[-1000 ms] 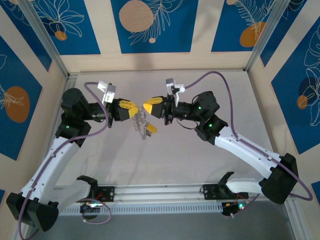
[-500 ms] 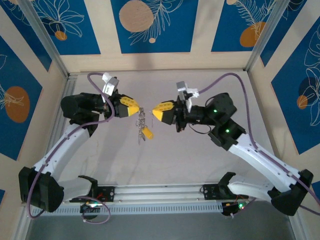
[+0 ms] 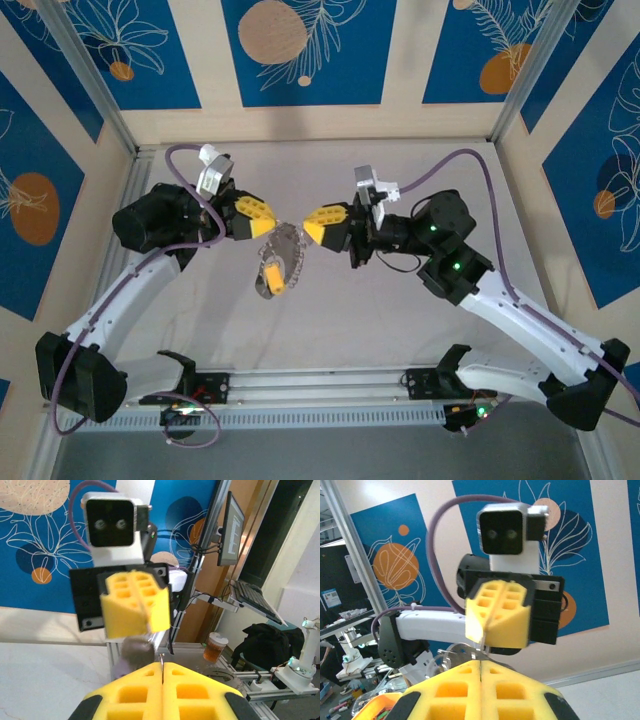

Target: Put the keys on the keyring

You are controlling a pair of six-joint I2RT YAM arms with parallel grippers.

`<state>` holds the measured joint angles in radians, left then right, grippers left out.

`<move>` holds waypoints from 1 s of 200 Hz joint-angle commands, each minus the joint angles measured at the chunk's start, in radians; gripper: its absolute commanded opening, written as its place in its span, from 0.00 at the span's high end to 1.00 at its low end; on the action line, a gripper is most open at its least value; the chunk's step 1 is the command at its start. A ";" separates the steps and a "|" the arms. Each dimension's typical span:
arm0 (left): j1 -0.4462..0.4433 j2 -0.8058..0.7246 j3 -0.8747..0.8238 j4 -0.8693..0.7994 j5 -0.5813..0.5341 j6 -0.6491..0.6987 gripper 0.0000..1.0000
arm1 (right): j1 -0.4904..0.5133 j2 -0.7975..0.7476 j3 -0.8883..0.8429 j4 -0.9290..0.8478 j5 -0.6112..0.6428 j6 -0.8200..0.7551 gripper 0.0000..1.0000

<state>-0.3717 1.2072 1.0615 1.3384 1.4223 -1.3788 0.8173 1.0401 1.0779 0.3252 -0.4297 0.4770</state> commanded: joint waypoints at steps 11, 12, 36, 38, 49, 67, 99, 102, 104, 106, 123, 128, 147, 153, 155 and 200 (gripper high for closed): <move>-0.008 -0.024 0.043 0.068 0.001 -0.021 1.00 | 0.012 0.031 0.020 0.075 0.000 0.030 1.00; -0.009 -0.024 0.043 0.068 0.000 -0.020 1.00 | 0.012 0.032 0.020 0.077 0.000 0.030 1.00; -0.009 -0.027 0.047 0.067 0.003 -0.025 1.00 | 0.028 0.045 0.031 0.081 -0.007 0.024 1.00; -0.010 -0.028 0.047 0.068 0.003 -0.026 1.00 | 0.029 0.043 0.032 0.081 -0.006 0.023 1.00; -0.009 -0.029 0.051 0.068 0.004 -0.029 1.00 | 0.032 0.040 0.034 0.081 -0.003 0.014 1.00; -0.010 -0.032 0.055 0.067 0.001 -0.034 1.00 | 0.040 0.034 0.037 0.078 0.000 0.002 1.00; -0.009 -0.034 0.055 0.068 -0.004 -0.035 1.00 | 0.048 0.026 0.035 0.085 0.006 -0.005 1.00; -0.010 -0.035 0.056 0.068 -0.003 -0.035 1.00 | 0.047 0.024 0.036 0.085 0.007 -0.008 1.00; -0.010 -0.035 0.056 0.068 -0.003 -0.035 1.00 | 0.048 0.023 0.035 0.086 0.008 -0.008 1.00; -0.011 -0.035 0.057 0.067 -0.003 -0.035 1.00 | 0.048 0.022 0.035 0.085 0.009 -0.009 1.00; -0.009 -0.036 0.057 0.067 -0.003 -0.038 1.00 | 0.049 0.021 0.035 0.086 0.013 -0.010 1.00; -0.009 -0.035 0.058 0.067 -0.003 -0.039 1.00 | 0.051 0.020 0.034 0.090 0.014 -0.011 1.00; -0.009 -0.034 0.058 0.068 -0.004 -0.041 1.00 | 0.054 0.020 0.033 0.097 0.019 -0.009 1.00; -0.010 -0.034 0.058 0.067 -0.004 -0.042 1.00 | 0.055 0.021 0.033 0.099 0.020 -0.012 1.00; -0.009 -0.034 0.058 0.067 -0.004 -0.042 1.00 | 0.055 0.020 0.033 0.100 0.020 -0.012 1.00; -0.009 -0.033 0.059 0.068 -0.007 -0.039 1.00 | 0.066 0.035 0.044 0.115 0.016 -0.012 1.00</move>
<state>-0.3717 1.1961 1.0874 1.3506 1.4326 -1.4090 0.8726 1.0813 1.0821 0.4015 -0.4259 0.4835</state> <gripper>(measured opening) 0.046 0.049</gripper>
